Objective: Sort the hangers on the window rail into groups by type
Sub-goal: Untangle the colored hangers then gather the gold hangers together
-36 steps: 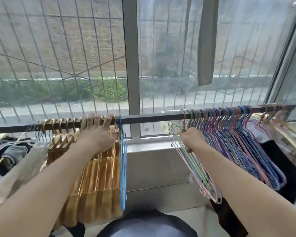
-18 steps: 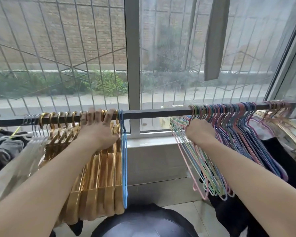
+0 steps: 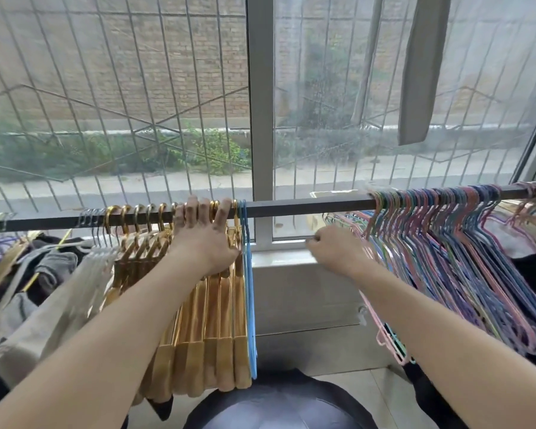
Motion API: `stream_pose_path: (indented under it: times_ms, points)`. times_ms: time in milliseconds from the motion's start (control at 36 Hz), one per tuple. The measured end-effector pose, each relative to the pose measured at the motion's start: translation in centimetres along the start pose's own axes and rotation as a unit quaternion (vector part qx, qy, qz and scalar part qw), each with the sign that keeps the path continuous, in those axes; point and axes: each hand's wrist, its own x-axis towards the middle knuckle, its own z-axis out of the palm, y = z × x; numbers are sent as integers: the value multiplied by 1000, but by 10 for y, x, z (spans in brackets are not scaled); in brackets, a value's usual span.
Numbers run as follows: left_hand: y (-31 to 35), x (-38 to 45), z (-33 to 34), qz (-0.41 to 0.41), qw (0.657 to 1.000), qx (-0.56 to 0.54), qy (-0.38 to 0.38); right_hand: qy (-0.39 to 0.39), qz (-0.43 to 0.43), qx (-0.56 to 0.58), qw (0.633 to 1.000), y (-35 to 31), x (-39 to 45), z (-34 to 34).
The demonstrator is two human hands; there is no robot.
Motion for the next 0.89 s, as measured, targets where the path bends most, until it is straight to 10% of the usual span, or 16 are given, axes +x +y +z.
stream_pose_path:
  times_ms: [194, 889]
  points:
    - [-4, 1, -1, 6, 1000, 1, 4, -213, 4, 290, 933, -56, -28, 58]
    - [-1, 1, 5, -1, 1000, -1, 10, -174, 16, 343, 923, -69, -43, 75]
